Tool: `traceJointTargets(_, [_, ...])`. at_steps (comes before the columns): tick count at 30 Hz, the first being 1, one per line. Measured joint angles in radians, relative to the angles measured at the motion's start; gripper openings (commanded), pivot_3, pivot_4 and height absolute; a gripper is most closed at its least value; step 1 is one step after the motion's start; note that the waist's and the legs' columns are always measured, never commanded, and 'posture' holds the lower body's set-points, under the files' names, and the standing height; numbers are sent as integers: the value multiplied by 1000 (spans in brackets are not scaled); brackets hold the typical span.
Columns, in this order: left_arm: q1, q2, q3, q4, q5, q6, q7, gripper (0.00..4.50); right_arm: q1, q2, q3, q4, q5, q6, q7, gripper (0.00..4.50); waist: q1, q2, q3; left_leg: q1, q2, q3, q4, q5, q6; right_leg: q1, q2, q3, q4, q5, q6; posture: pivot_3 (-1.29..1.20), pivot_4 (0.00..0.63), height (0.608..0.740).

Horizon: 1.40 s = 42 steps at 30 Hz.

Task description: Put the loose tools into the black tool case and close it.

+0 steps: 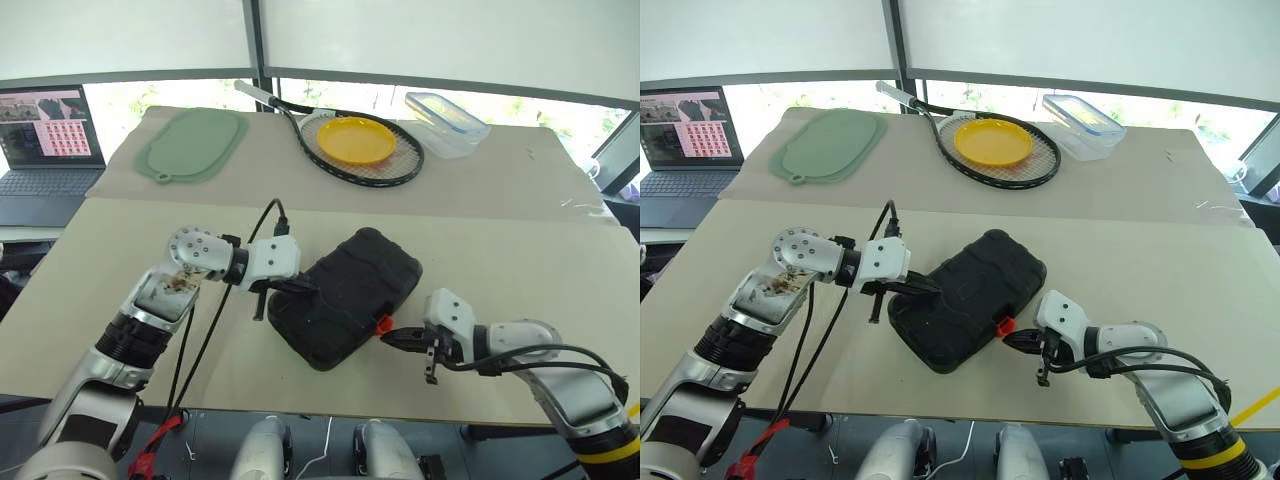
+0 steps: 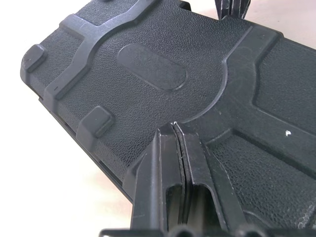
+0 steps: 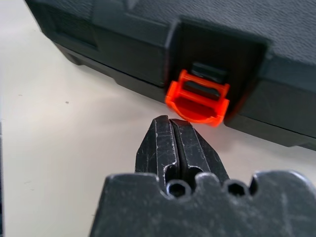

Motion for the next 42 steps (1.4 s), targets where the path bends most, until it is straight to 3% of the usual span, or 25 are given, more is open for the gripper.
traceJointTargets(16, [-13,-28,-8,17,7,1,-1,50,16,87,35,32,-83,-57,-66,0,-2,0,0,0,0,0,-1,0,0,0,0,0,0,0,0,0,150,738])
traceJointTargets(23, [-15,-35,-19,17,10,-5,0,50,36,153,-42,35,-45,-56,-105,0,-12,0,0,0,1,0,-2,0,0,-2,1,1,0,-1,-1,0,150,738])
traceJointTargets(30, [-15,-53,-31,20,18,-17,1,50,45,158,-125,-84,35,-53,-111,0,-12,0,0,0,1,0,-2,0,0,-1,1,1,0,-1,-1,0,150,738])
traceJointTargets(38, [-22,-61,-33,30,22,-30,1,50,102,65,-155,-99,49,-13,-94,0,-3,0,0,0,1,0,-2,0,0,-1,0,1,0,-1,-1,0,150,738])
traceJointTargets(39, [-22,-61,-33,32,22,-32,1,0,110,55,-164,-103,60,0,-92,594,-4,0,0,0,1,0,-2,0,0,-1,0,1,0,-1,-1,0,150,738])
traceJointTargets(42, [-22,-61,-33,37,22,-41,0,0,132,42,-184,-119,91,40,-93,1472,-4,0,0,1,1,0,-2,0,0,-1,1,1,0,-1,-1,0,150,738])
